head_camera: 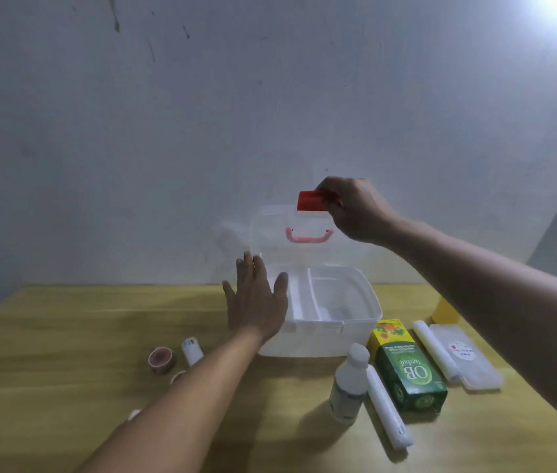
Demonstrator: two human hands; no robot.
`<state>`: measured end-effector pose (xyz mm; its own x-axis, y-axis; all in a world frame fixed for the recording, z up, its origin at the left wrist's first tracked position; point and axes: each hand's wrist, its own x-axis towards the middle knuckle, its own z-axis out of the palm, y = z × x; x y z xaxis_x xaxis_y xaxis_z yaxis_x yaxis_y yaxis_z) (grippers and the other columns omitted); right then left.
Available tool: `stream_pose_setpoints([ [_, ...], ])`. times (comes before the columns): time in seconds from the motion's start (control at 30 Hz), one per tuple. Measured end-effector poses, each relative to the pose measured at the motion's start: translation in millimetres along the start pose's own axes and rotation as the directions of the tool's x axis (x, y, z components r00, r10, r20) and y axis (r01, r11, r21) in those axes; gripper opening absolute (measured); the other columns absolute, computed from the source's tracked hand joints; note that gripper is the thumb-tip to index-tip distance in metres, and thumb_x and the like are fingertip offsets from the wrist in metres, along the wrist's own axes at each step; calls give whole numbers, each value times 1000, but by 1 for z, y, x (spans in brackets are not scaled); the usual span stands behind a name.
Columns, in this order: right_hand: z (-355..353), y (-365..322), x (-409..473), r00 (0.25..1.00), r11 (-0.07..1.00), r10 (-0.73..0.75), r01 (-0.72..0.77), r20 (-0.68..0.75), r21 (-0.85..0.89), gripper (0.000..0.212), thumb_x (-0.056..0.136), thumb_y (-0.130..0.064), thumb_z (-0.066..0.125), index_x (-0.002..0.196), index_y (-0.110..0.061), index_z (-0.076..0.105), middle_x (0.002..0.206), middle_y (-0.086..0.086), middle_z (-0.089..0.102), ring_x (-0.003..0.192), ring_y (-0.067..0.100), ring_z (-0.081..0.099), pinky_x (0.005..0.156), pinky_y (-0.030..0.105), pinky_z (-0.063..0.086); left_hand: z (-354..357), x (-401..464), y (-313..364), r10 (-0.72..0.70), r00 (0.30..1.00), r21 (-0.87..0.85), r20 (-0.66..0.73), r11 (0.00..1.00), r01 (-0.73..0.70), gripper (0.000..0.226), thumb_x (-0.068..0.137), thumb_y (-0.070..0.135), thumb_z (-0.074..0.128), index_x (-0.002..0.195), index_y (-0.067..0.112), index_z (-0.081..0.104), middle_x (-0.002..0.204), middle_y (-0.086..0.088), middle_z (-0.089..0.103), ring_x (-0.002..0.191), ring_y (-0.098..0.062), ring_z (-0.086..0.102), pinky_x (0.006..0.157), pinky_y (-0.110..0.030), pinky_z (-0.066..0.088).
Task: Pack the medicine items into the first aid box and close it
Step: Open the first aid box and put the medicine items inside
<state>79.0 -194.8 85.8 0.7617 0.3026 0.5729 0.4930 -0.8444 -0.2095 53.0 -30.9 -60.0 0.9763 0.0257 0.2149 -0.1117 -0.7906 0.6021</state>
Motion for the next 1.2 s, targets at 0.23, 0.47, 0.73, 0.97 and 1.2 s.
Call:
stream_pose_setpoints([
  [0.23, 16, 13, 23, 997, 998, 47, -49, -65, -29, 25, 93, -5, 56, 114, -9, 69, 104, 15, 73, 91, 32, 67, 79, 37, 55, -11, 3, 8, 39, 986, 430, 159, 897, -105, 71, 99, 51, 11, 153, 7, -2, 162, -10, -14, 149, -25, -14, 120, -51, -5],
  [0.47, 34, 22, 20, 999, 984, -12, 17, 33, -177, 40, 91, -3, 59, 130, -11, 58, 123, 11, 65, 107, 31, 60, 92, 47, 50, -14, 14, 8, 132, 907, 446, 400, 836, -318, 91, 87, 71, 5, 152, 9, -11, 161, -9, -17, 149, -22, -14, 122, -41, -6],
  [0.73, 4, 38, -20, 986, 974, 159, -165, -54, -155, 43, 86, 0, 55, 127, -14, 59, 129, 10, 63, 119, 31, 56, 96, 42, 50, -11, 20, 9, 112, 912, 437, 394, 850, -293, 101, 83, 79, 15, 153, 9, -4, 163, -10, -7, 150, -25, -5, 122, -43, -1],
  [0.97, -27, 48, -103, 598, 732, 677, -605, 430, -312, 14, 81, -14, 72, 86, -1, 71, 68, 12, 70, 57, 24, 69, 50, 36, 61, -2, 23, 23, 147, 927, 425, 345, 856, -294, 90, 86, 74, 22, 154, 17, 10, 164, -5, 0, 151, -23, -2, 118, -52, -1],
  [1.2, -6, 42, -155, 283, 583, 738, -725, 612, -367, 61, 65, -33, 89, 104, 0, 56, 102, 23, 67, 79, 38, 71, 55, 45, 62, 4, 22, 22, 157, 935, 434, 318, 853, -290, 80, 88, 71, 26, 153, 26, 16, 164, -3, 0, 151, -23, -3, 118, -53, -1],
])
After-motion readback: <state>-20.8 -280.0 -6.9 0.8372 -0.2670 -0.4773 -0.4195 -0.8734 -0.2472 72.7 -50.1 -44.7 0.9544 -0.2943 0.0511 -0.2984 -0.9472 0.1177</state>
